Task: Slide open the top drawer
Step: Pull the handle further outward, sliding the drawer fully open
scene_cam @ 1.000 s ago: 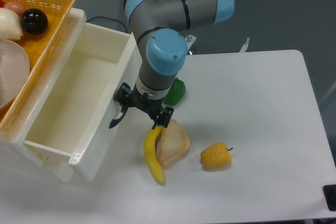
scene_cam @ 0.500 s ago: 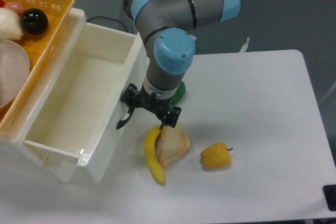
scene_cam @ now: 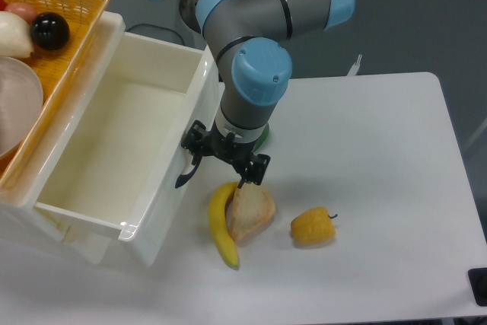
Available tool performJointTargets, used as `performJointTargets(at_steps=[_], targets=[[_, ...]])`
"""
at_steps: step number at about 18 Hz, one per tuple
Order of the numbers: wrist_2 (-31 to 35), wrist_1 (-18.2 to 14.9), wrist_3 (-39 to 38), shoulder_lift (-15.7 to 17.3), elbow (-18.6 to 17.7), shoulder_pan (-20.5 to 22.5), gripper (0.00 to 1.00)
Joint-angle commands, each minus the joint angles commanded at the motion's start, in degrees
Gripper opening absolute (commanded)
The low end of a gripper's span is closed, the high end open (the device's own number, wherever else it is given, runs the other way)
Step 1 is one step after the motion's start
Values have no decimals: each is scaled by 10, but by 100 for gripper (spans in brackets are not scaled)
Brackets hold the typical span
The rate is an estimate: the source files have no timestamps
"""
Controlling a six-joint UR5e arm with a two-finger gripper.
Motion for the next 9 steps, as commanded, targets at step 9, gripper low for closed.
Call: performJointTargets(at_steps=[9], targets=[[25,-2,2,-8,2,4,100]])
